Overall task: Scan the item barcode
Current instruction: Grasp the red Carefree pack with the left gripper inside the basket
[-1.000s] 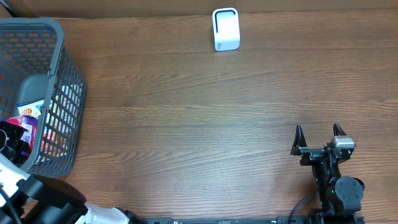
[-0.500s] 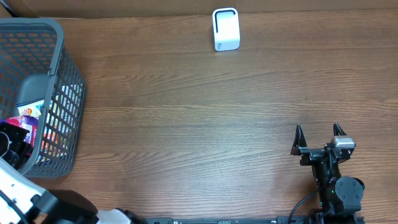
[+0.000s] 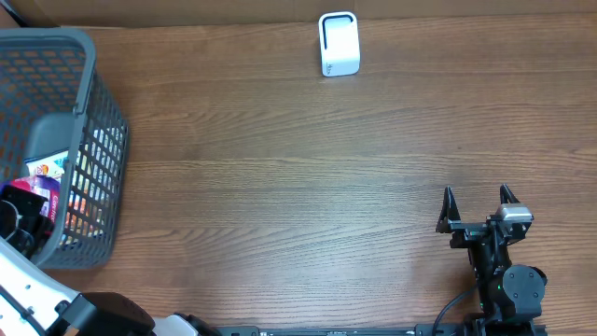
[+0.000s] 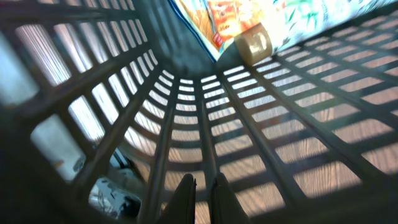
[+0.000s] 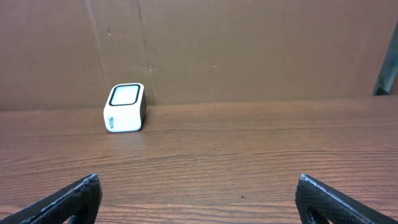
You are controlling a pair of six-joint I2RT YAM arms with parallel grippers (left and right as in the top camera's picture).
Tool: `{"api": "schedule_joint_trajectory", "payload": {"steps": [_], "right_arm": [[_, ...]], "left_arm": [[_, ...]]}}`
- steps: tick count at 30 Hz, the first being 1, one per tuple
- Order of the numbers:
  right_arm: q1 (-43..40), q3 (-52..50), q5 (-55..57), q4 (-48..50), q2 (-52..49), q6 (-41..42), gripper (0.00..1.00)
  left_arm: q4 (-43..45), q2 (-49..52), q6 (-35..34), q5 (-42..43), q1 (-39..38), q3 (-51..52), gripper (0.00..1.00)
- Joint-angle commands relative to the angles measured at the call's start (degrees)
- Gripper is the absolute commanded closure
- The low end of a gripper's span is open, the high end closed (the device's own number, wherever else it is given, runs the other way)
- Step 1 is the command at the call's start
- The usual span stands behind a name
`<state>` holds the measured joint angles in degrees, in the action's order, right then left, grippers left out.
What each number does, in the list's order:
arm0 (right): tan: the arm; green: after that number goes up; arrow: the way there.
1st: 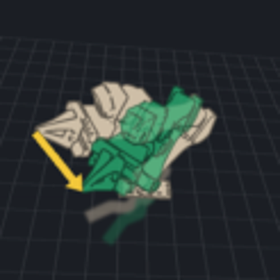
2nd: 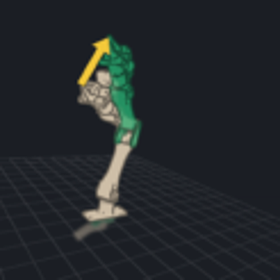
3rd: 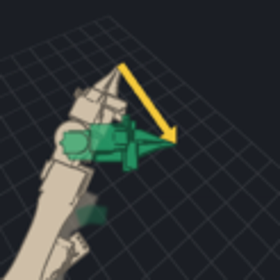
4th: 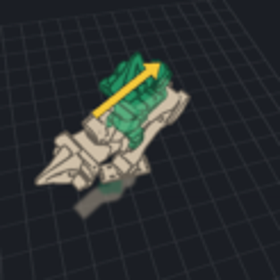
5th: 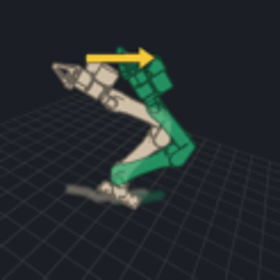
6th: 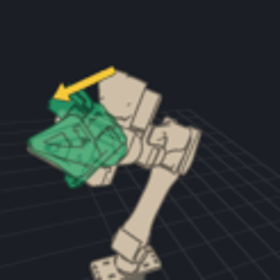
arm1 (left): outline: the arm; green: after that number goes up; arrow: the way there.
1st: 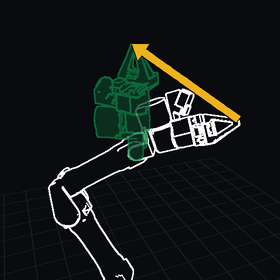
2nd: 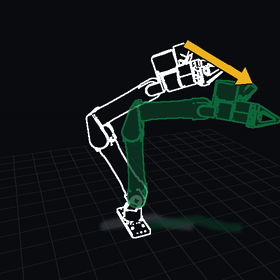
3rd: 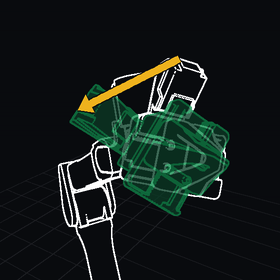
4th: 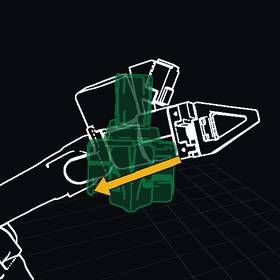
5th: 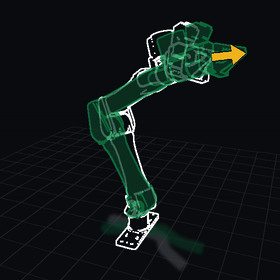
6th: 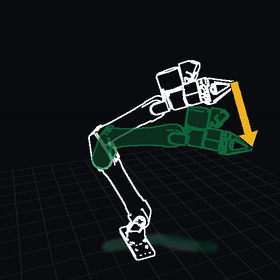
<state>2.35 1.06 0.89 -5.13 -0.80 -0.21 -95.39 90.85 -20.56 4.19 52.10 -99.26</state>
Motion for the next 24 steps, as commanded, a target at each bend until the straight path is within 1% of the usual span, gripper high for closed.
{"api": "schedule_joint_trajectory", "payload": {"steps": [1,14,19,22,24], "right_arm": [[0.2,-0.6,0.5,0.3,0.6,-0.3,0.0],[0.2,-0.6,0.5,0.3,0.6,-0.3,0.0],[0.2,-0.6,0.5,0.3,0.6,-0.3,0.0],[0.2,-0.6,0.5,0.3,0.6,-0.3,0.0],[0.2,-0.6,0.5,0.3,0.6,-0.3,0.0]], "left_arm": [[-1.4,-1.0,1.1,1.4,-0.2,4.0,0.96],[0.8,-1.6,1.1,0.3,-0.2,4.4,0.96],[1.2,-1.6,1.4,0.9,-0.2,2.4,0.96],[4.9,-1.6,3.4,2.2,-0.2,0.7,0.96],[6.9,-1.4,3.5,4.1,-0.2,0.8,0.96]]}}
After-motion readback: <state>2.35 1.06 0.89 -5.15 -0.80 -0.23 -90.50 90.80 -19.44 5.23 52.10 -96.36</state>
